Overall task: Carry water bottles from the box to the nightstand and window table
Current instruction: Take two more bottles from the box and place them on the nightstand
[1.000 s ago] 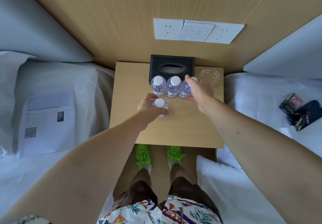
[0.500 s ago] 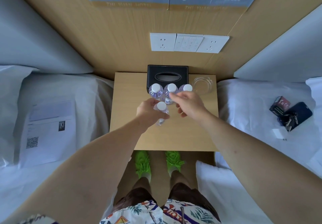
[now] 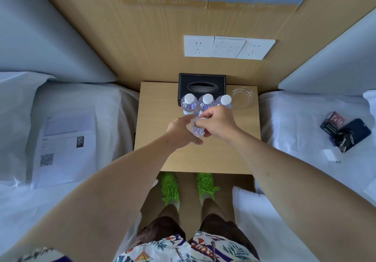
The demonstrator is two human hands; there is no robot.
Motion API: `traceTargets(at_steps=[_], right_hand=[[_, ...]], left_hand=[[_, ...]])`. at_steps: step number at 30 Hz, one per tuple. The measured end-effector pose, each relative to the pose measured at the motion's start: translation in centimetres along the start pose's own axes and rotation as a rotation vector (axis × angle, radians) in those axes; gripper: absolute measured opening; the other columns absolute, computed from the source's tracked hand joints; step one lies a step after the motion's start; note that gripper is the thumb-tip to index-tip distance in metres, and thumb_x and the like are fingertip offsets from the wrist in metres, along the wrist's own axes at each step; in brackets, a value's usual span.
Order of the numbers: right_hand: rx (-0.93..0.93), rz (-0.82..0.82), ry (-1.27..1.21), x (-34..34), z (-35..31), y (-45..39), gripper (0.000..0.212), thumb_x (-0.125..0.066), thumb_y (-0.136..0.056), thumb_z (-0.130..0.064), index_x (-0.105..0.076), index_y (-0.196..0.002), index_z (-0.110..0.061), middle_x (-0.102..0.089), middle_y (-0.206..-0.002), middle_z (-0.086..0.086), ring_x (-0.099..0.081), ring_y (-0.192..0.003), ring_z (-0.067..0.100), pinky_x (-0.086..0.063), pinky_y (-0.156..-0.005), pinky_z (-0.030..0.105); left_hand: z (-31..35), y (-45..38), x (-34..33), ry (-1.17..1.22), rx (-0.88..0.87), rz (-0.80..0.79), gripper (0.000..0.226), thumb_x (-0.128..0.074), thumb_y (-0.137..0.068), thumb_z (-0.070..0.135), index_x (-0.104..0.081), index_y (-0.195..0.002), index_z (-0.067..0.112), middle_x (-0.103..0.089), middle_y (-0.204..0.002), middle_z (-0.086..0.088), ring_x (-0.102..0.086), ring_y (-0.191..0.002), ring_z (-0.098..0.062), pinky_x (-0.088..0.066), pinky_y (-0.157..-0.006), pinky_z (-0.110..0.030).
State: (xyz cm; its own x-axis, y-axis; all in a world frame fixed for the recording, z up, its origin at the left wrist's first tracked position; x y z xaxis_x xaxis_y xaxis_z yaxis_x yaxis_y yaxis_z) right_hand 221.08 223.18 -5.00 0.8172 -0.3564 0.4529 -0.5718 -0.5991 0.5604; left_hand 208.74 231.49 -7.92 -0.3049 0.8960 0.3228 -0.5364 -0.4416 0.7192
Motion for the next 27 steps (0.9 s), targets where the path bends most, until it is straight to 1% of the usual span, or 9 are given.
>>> traceTargets(at_steps=[3, 8, 11, 12, 15, 18, 20, 24, 27], right_hand=[[0.023, 0.025, 0.063, -0.9, -0.2, -1.1, 0.011, -0.076, -0.069, -0.012, -0.074, -0.074, -0.003, -0.072, -0.066, 0.014, -0.073, -0.059, 0.030, -0.064, -0.065, 0.046], [0.034, 0.118, 0.137, -1.7, -0.4, -2.3, 0.016, -0.076, -0.069, -0.013, -0.072, -0.074, 0.001, -0.070, -0.075, 0.020, -0.067, -0.068, 0.036, -0.056, -0.065, 0.038], [0.004, 0.144, 0.066, -1.9, -0.3, -2.9, 0.025, -0.075, -0.071, -0.013, -0.068, -0.081, 0.009, -0.056, -0.068, 0.013, -0.067, -0.077, 0.046, -0.057, -0.069, 0.037], [-0.010, 0.146, 0.036, -1.9, -0.3, -3.1, 0.027, -0.075, -0.072, -0.013, -0.067, -0.083, 0.010, -0.056, -0.070, 0.011, -0.069, -0.082, 0.047, -0.061, -0.076, 0.046], [-0.058, 0.172, -0.052, -2.1, -0.2, -3.1, 0.028, -0.073, -0.073, -0.011, -0.066, -0.088, 0.011, -0.058, -0.074, 0.012, -0.070, -0.083, 0.047, -0.058, -0.079, 0.061], [-0.097, 0.217, -0.092, -2.1, -0.1, -3.2, 0.025, -0.069, -0.073, -0.011, -0.065, -0.087, 0.010, -0.057, -0.070, 0.010, -0.071, -0.070, 0.036, -0.062, -0.075, 0.046], [-0.119, 0.249, -0.103, -2.3, 0.1, -3.0, 0.024, -0.068, -0.074, -0.013, -0.064, -0.084, 0.008, -0.058, -0.068, 0.010, -0.073, -0.075, 0.041, -0.055, -0.068, 0.037], [-0.145, 0.272, -0.161, -2.9, 0.1, -2.5, 0.019, -0.071, -0.076, -0.017, -0.066, -0.084, 0.000, -0.070, -0.080, 0.012, -0.074, -0.081, 0.037, -0.062, -0.078, 0.051], [-0.163, 0.252, -0.192, -2.9, 0.0, -2.6, 0.020, -0.073, -0.077, -0.019, -0.065, -0.088, -0.004, -0.067, -0.080, 0.004, -0.074, -0.084, 0.036, -0.061, -0.080, 0.052]], left_hand=[[-1.8, 0.3, 1.0, -0.004, 0.047, 0.047, 0.095, -0.092, -0.073, 0.014, -0.045, -0.154, 0.029, -0.050, -0.152, 0.000, -0.054, -0.125, -0.017, -0.047, -0.092, -0.028], [-4.8, -0.1, 2.9, -0.017, 0.117, 0.111, 0.076, -0.083, -0.085, 0.023, -0.048, -0.152, 0.029, -0.055, -0.108, 0.002, -0.051, -0.071, -0.003, -0.041, -0.057, -0.014], [-5.7, -0.5, 3.5, -0.031, 0.129, 0.122, 0.076, -0.083, -0.085, 0.023, -0.048, -0.152, 0.030, -0.061, -0.125, -0.004, -0.048, -0.070, 0.003, -0.038, -0.056, -0.013], [-5.9, -0.6, 3.6, -0.033, 0.131, 0.124, 0.076, -0.083, -0.085, 0.023, -0.048, -0.152, 0.030, -0.062, -0.126, -0.004, -0.048, -0.070, 0.003, -0.038, -0.055, -0.013], [-6.2, -0.8, 3.6, -0.035, 0.145, 0.125, 0.075, -0.083, -0.085, 0.024, -0.048, -0.151, 0.032, -0.055, -0.102, 0.008, -0.049, -0.071, 0.003, -0.038, -0.054, -0.013], [-6.5, -0.9, 3.7, -0.045, 0.157, 0.128, 0.074, -0.083, -0.085, 0.025, -0.049, -0.151, 0.033, -0.047, -0.086, 0.015, -0.051, -0.072, 0.001, -0.040, -0.054, -0.015], [-6.6, -1.1, 3.8, -0.047, 0.166, 0.134, 0.074, -0.082, -0.085, 0.025, -0.048, -0.151, 0.032, -0.047, -0.087, 0.014, -0.051, -0.072, 0.000, -0.040, -0.055, -0.016], [-6.6, -1.1, 4.2, -0.054, 0.181, 0.142, 0.073, -0.081, -0.086, 0.024, -0.048, -0.150, 0.031, -0.051, -0.099, 0.009, -0.051, -0.072, -0.001, -0.040, -0.055, -0.017], [-6.3, -1.0, 4.4, -0.057, 0.187, 0.152, 0.072, -0.081, -0.086, 0.024, -0.049, -0.150, 0.031, -0.049, -0.098, 0.009, -0.052, -0.072, -0.001, -0.040, -0.053, -0.017]])
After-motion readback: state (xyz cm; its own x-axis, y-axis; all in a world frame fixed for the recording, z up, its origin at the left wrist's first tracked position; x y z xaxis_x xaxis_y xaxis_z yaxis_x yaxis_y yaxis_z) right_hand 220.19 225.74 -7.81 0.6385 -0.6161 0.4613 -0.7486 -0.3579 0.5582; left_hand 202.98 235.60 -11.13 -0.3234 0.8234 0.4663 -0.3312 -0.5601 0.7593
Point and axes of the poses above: each hand's wrist, its own y-axis away from the middle knuckle, its own x-axis out of the back of the hand, z = x × y, the point moved 4 cm from there along -y, towards the middle knuckle
